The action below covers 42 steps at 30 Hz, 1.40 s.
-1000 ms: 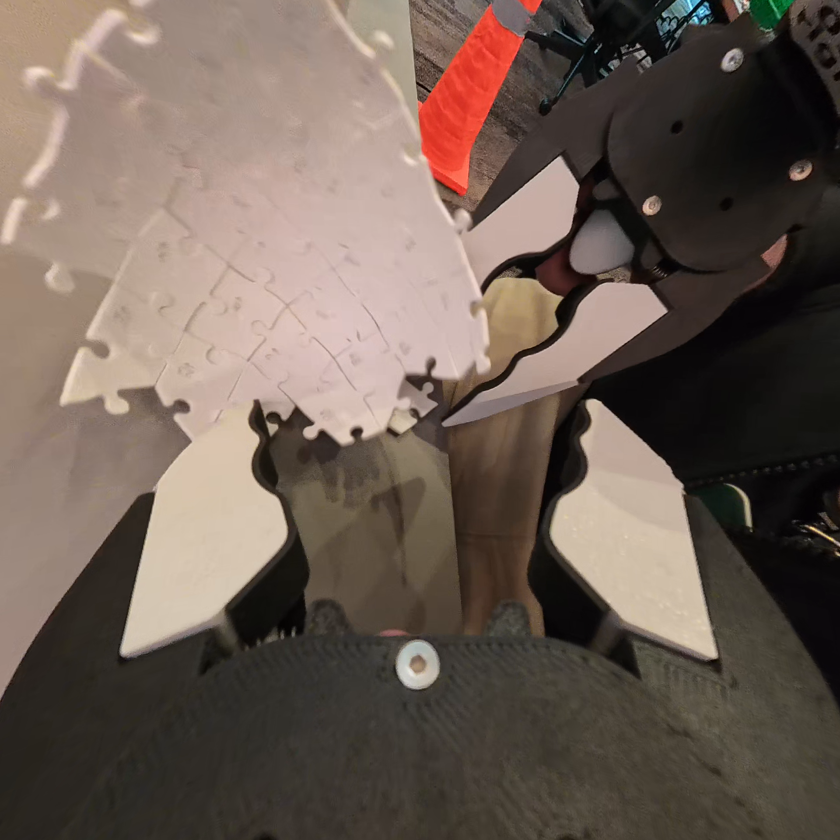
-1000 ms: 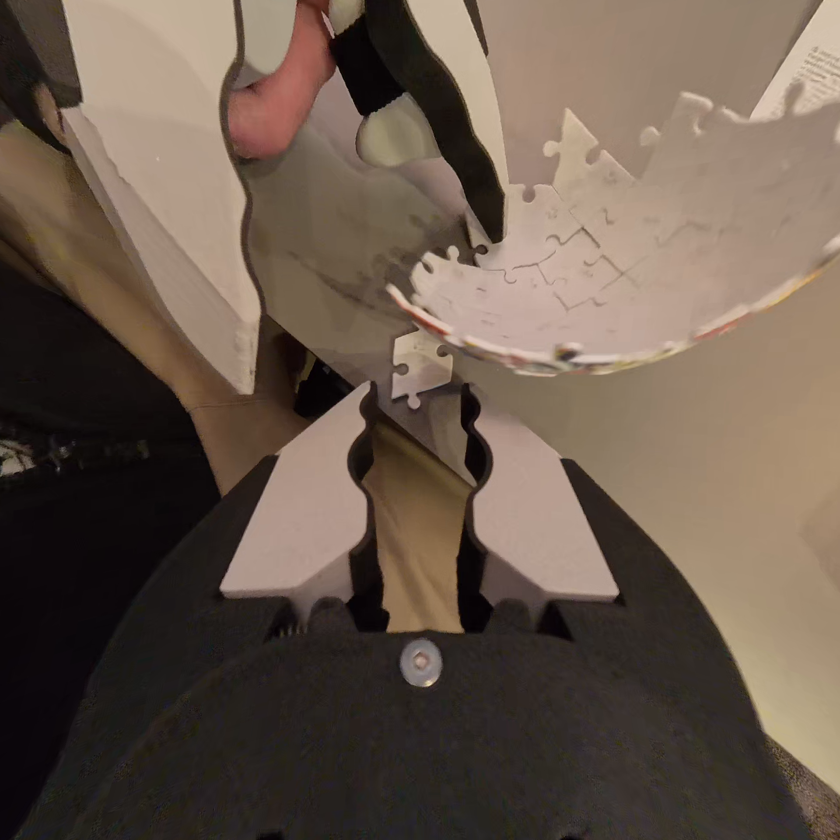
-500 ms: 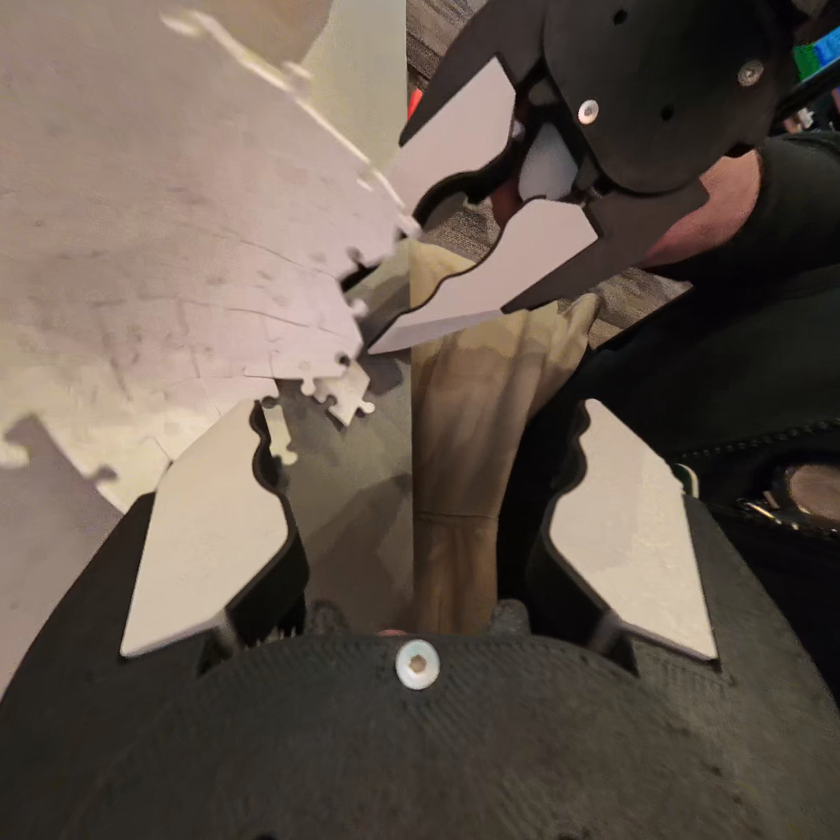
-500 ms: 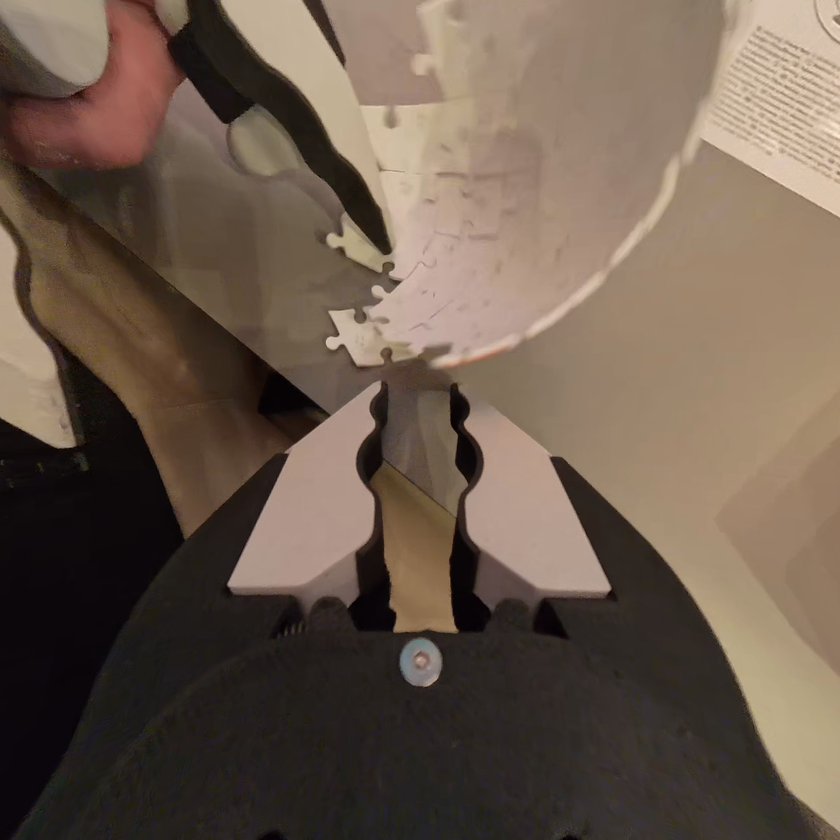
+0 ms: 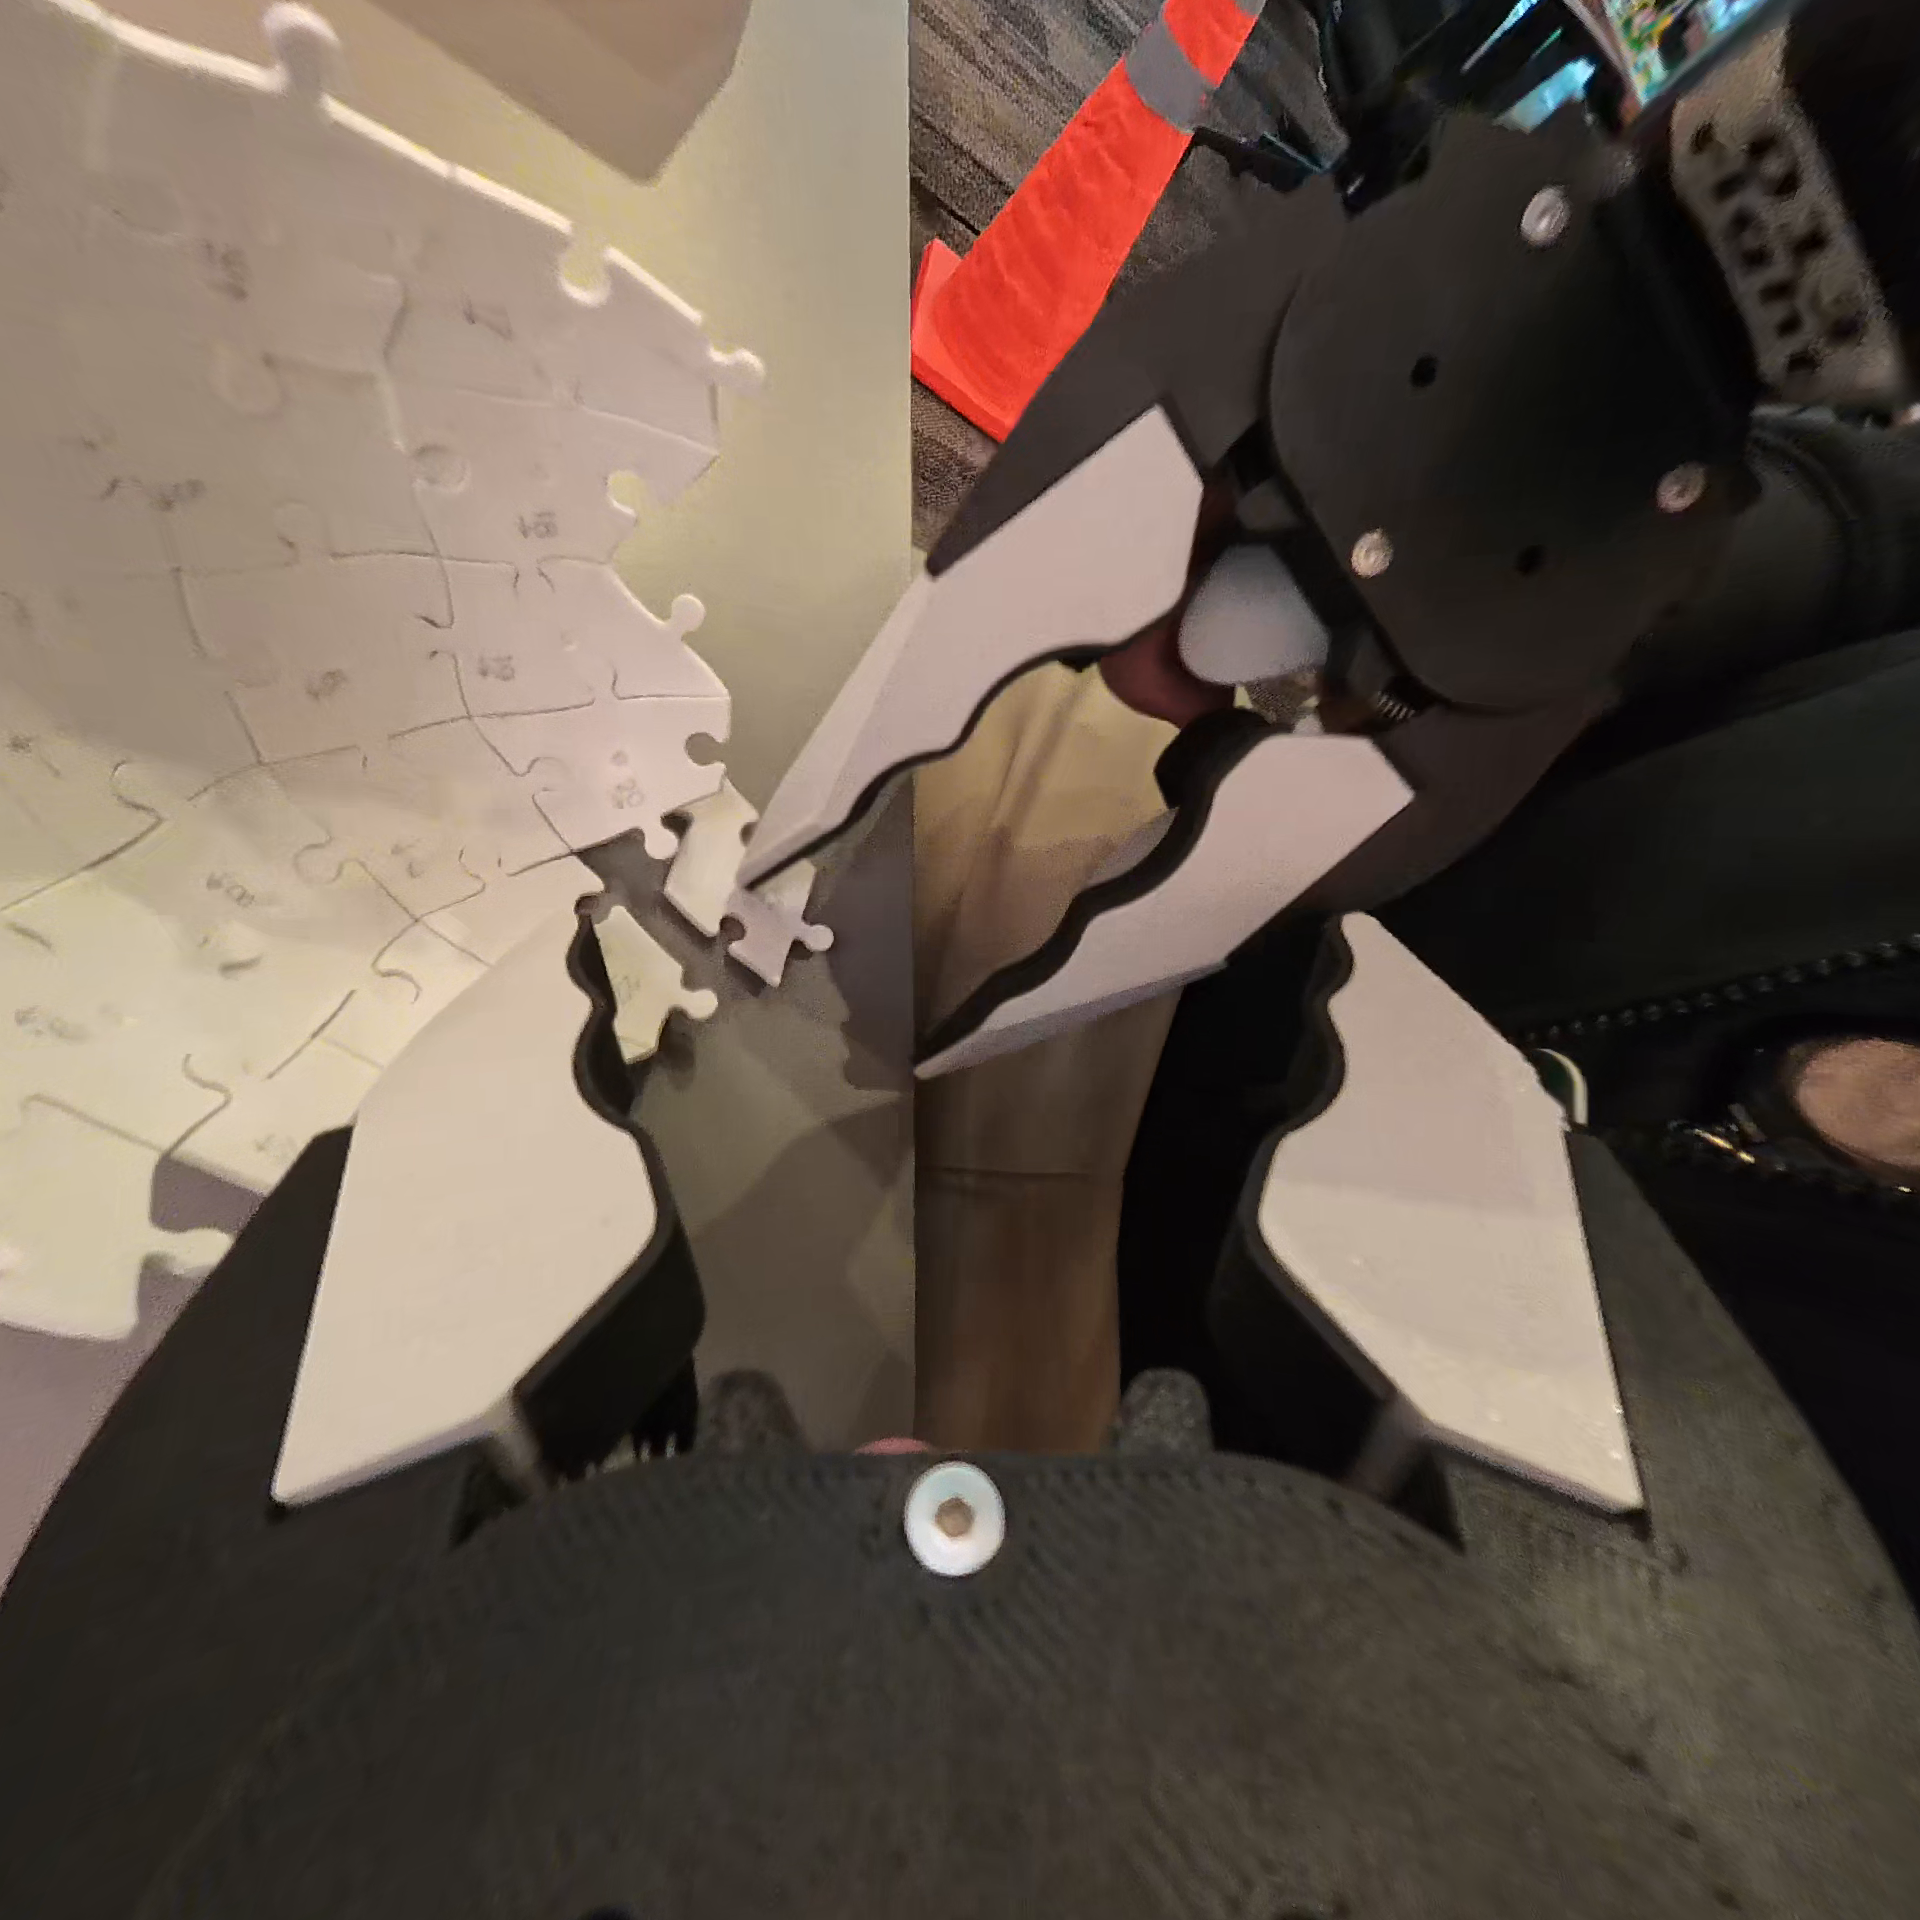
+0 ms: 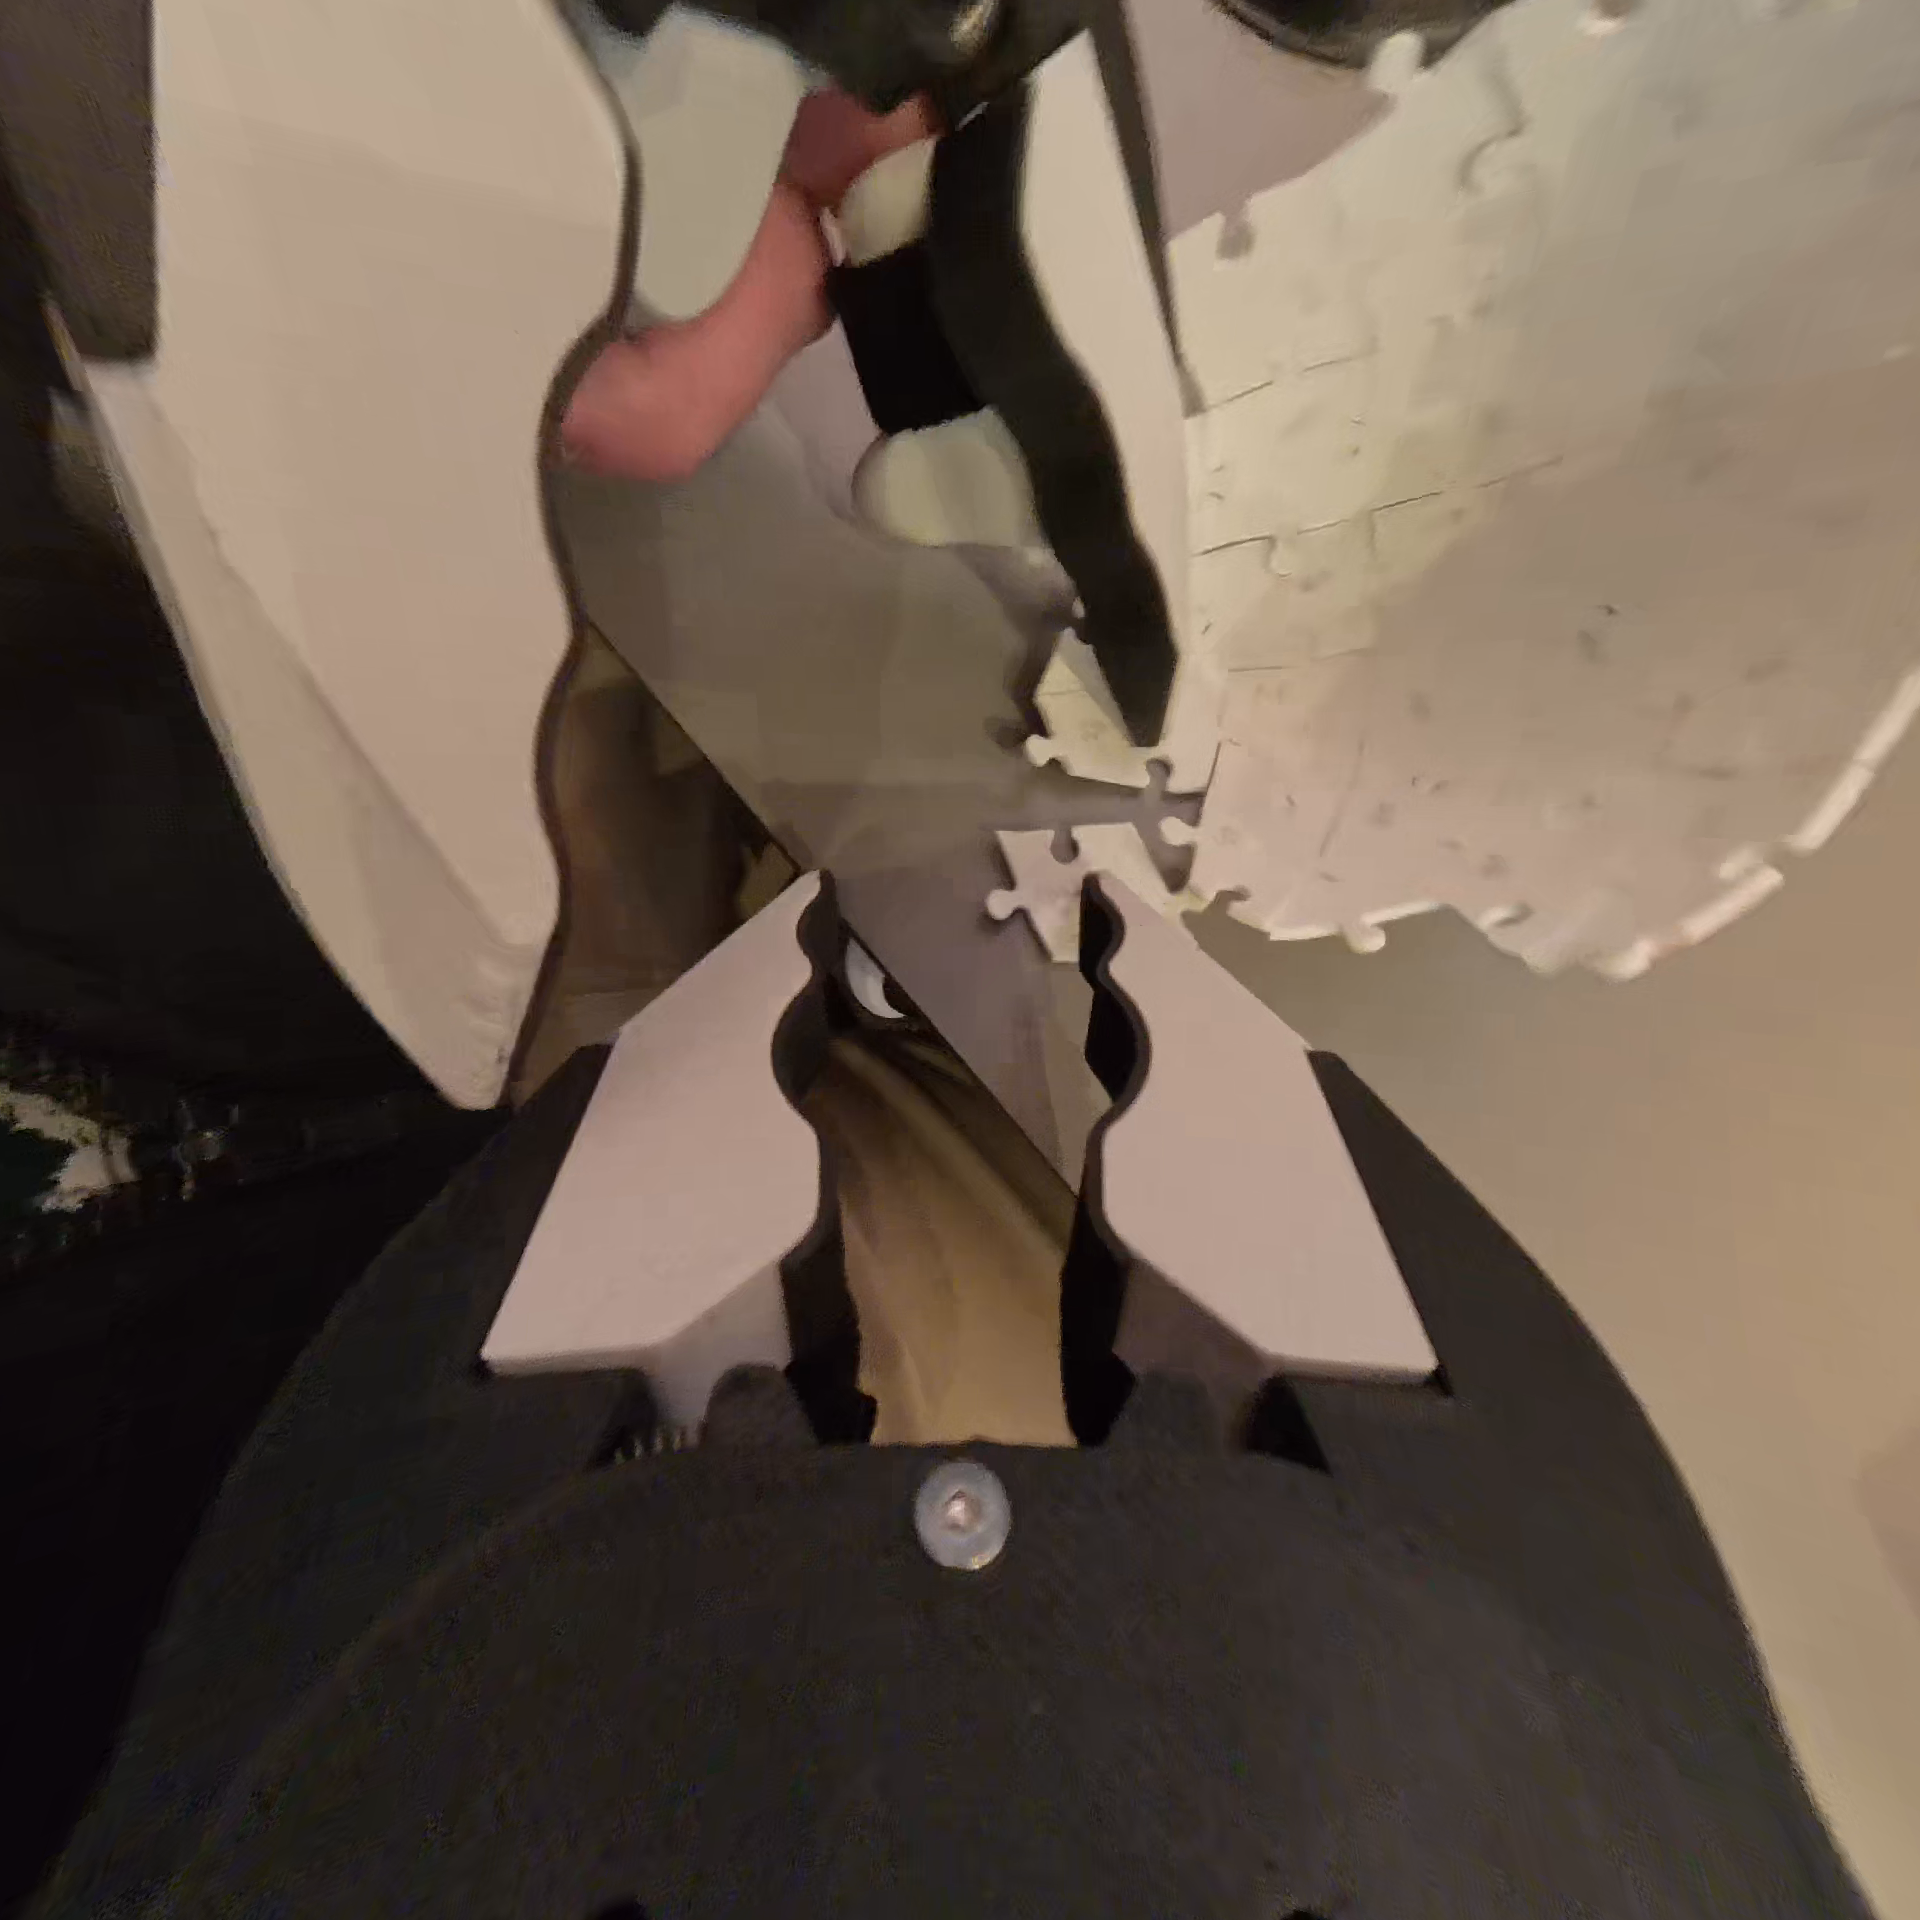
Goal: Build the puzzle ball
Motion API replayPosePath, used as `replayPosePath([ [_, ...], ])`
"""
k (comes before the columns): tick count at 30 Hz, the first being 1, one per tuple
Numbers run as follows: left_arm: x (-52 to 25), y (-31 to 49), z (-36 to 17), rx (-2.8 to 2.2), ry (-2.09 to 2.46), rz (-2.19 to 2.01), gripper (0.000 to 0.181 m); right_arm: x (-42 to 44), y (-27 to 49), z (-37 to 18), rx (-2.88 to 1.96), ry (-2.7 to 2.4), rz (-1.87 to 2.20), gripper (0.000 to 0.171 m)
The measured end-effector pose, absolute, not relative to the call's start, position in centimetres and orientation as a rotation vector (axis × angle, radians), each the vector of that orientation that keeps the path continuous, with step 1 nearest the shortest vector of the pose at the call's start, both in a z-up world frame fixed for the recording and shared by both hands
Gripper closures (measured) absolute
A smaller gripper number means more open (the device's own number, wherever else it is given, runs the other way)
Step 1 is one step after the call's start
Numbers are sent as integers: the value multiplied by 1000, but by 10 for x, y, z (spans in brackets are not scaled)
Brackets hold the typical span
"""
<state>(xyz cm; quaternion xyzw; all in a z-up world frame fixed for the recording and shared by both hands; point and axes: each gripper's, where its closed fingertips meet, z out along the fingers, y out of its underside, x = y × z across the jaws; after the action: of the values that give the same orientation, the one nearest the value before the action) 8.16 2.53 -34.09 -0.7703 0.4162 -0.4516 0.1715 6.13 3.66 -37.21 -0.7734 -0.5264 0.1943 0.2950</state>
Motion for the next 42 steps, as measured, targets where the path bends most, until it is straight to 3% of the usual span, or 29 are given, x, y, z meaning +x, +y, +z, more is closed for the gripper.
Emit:
replayPosePath([
  [6, 80, 26, -341, -2181, 1181, -1287, 59, 77, 33, -372, -2002, -1554, 468, 152],
  [13, 81, 26, -342, -2179, 1190, -1280, 59, 94, 35, -361, -2082, -1435, 464, 141],
  [19, 82, 26, -341, -2175, 1189, -1287, 59, 101, 40, -369, -2263, -1045, 580, 147],
  [27, 82, 25, -341, -2169, 1200, -1288, 59, 106, 49, -373, -2234, -1156, 419, 143],
  [35, 82, 25, -342, -2168, 1210, -1282, 60, 106, 51, -373, -2215, -1186, 424, 169],
  [42, 82, 26, -342, -2172, 1200, -1276, 61, 120, 69, -361, -2225, -1063, 358, 143],
])
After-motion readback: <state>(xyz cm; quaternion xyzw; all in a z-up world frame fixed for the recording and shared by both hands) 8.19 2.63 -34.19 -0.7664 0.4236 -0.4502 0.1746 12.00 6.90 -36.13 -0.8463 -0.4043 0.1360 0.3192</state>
